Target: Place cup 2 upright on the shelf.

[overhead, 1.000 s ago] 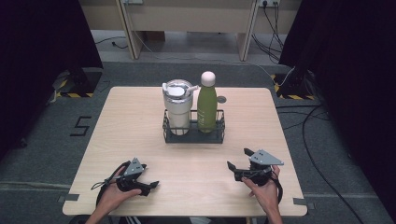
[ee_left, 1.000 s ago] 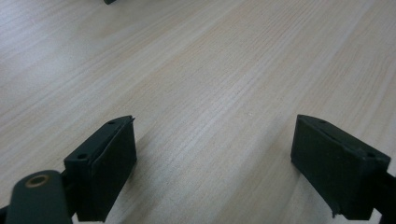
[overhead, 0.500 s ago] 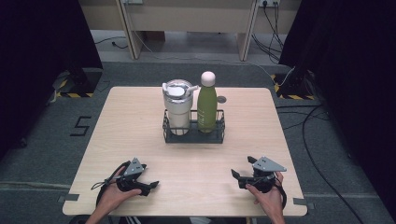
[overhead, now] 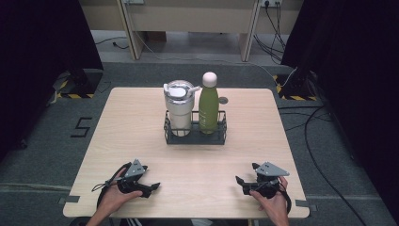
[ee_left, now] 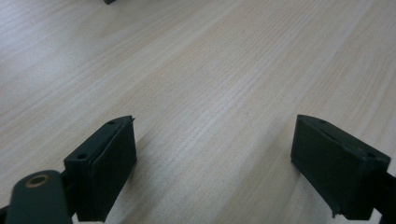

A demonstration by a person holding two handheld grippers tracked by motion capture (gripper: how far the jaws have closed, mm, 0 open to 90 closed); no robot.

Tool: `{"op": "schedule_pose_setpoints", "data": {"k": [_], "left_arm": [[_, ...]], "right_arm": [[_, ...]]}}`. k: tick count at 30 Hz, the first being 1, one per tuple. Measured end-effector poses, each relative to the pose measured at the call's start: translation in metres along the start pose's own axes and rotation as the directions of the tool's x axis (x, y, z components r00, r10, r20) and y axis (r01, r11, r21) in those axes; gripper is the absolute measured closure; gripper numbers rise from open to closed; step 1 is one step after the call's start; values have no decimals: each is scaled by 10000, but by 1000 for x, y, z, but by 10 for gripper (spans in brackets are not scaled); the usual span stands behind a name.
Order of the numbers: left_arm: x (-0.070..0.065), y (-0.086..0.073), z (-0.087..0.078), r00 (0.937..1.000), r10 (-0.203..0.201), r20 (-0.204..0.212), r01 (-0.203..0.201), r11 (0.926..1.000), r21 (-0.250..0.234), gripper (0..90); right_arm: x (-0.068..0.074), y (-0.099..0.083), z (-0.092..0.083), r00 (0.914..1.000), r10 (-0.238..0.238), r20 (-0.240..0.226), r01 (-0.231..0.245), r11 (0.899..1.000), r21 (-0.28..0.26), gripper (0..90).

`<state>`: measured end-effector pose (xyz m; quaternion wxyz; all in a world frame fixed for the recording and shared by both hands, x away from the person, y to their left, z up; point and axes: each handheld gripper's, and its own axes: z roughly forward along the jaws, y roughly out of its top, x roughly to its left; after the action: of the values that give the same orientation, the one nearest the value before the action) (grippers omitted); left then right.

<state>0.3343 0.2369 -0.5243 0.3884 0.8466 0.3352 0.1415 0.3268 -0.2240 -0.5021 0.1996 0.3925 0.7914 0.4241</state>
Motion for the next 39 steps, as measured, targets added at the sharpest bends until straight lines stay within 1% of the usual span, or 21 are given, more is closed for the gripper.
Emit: {"op": "schedule_pose_setpoints", "data": {"k": [6, 14, 24, 30, 36, 39], "left_arm": [[0, 0, 0, 10000, 0, 0, 0, 10000, 0, 135], [0, 0, 0, 10000, 2, -1, -2, 10000, 1, 135], [0, 0, 0, 10000, 0, -1, 0, 10000, 0, 135], [0, 0, 0, 10000, -2, 0, 2, 10000, -2, 135], [0, 0, 0, 10000, -2, -1, 2, 10000, -2, 135], [0, 0, 0, 10000, -1, 0, 1, 10000, 0, 135]], "right_arm": [[2, -3, 1, 10000, -41, -9, 41, 9992, 396, 152], [2, -7, 2, 10000, -29, 5, 28, 9973, 739, 152], [4, -11, 4, 9998, -124, 127, 107, 9923, 1233, 153], [5, -13, 5, 9998, -117, 137, 96, 9895, 1441, 153], [6, -15, 5, 9997, -210, 161, 181, 9863, 1642, 149], [7, -15, 4, 9998, -121, 164, 91, 9856, 1690, 145]]}}
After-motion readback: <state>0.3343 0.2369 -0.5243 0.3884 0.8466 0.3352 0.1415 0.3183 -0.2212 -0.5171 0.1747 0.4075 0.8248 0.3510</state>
